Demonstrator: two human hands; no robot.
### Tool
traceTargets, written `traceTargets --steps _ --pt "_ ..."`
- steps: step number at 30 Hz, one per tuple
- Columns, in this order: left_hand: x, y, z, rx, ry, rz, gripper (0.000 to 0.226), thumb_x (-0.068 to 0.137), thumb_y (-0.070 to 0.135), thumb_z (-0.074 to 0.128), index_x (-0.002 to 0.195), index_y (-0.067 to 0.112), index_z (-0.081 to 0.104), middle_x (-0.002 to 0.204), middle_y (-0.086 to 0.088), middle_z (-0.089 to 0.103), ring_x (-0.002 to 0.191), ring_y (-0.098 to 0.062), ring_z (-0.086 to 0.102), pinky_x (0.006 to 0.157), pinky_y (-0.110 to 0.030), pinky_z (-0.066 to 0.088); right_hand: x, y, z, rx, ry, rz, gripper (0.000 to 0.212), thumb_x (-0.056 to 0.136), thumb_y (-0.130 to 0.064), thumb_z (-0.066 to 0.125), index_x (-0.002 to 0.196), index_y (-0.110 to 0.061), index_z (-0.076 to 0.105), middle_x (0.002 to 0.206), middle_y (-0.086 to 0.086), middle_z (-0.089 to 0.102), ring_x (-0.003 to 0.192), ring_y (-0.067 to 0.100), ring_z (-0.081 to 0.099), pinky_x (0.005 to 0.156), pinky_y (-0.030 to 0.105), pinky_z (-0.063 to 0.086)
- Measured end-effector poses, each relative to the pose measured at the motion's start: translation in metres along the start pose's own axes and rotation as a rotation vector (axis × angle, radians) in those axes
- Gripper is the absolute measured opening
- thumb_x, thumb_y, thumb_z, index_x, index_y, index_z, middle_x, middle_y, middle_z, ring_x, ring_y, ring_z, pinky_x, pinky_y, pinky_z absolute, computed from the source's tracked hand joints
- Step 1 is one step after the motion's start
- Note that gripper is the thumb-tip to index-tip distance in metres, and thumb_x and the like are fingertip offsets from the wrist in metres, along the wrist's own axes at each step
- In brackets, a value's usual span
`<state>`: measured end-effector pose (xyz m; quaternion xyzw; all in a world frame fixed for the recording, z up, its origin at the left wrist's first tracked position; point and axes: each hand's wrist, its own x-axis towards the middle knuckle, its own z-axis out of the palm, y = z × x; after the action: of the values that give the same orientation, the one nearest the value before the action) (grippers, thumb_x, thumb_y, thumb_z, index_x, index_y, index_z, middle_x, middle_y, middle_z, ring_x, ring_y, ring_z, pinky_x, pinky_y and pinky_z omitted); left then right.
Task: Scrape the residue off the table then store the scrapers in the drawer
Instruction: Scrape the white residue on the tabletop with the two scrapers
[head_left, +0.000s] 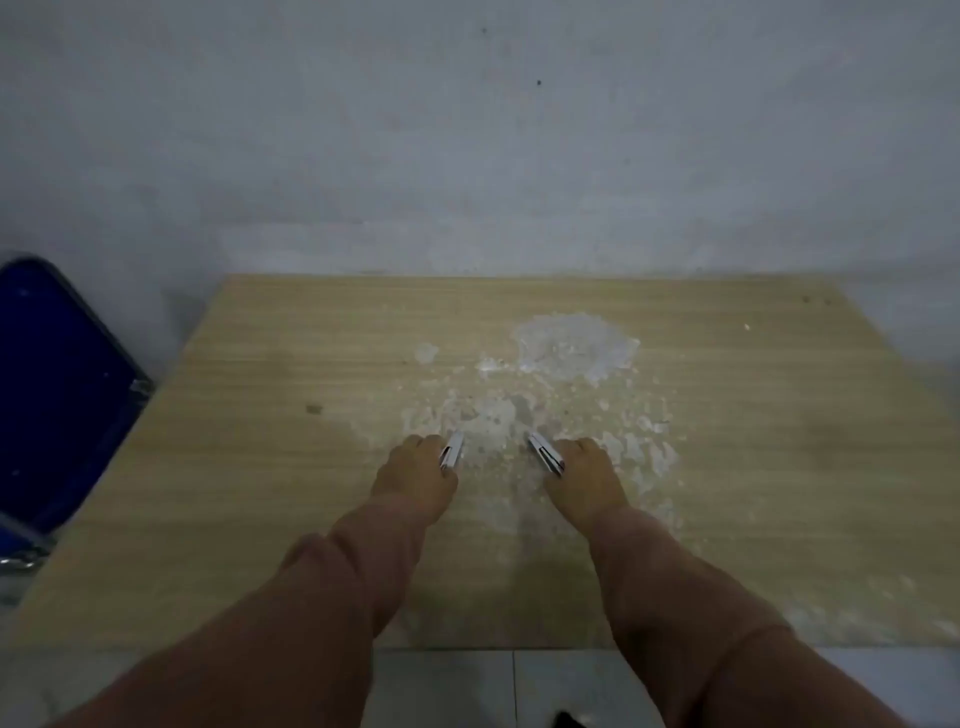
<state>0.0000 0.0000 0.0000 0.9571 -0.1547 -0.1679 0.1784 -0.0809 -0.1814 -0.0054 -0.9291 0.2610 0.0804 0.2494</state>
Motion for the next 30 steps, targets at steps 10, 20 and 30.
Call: traceTargets --steps 10,20,30 --pt "0.01 0.005 0.016 0.021 0.006 -0.124 0.049 0.088 0.03 0.052 0.133 0.013 0.048 0.131 -0.01 0.051 0.121 -0.031 0.049 0.098 -0.04 0.045 0.017 -0.007 0.013 -0.124 -0.073 0.134 0.041 0.087 -0.014 0.05 0.128 -0.004 0.048 0.13 0.015 0.049 0.121 0.031 0.048 0.099 0.038 0.044" --pt "0.027 0.012 0.023 0.125 -0.011 -0.203 0.045 0.087 0.034 0.053 0.126 0.01 0.051 0.13 -0.01 0.051 0.121 -0.031 0.049 0.096 -0.041 0.044 0.007 -0.006 0.011 0.127 -0.234 0.195 0.029 0.085 -0.017 0.055 0.111 -0.005 0.058 0.111 0.016 0.063 0.082 0.025 0.051 0.07 0.028 0.041" --pt "0.028 0.035 0.001 -0.212 -0.115 -0.256 0.046 0.083 0.032 0.06 0.117 0.003 0.051 0.102 -0.011 0.057 0.081 -0.029 0.06 0.067 -0.033 0.048 -0.027 0.002 0.004 0.646 -0.167 0.263 0.014 0.081 -0.005 0.063 0.086 -0.007 0.049 0.077 0.01 0.058 0.058 0.023 0.06 0.043 0.03 0.053"
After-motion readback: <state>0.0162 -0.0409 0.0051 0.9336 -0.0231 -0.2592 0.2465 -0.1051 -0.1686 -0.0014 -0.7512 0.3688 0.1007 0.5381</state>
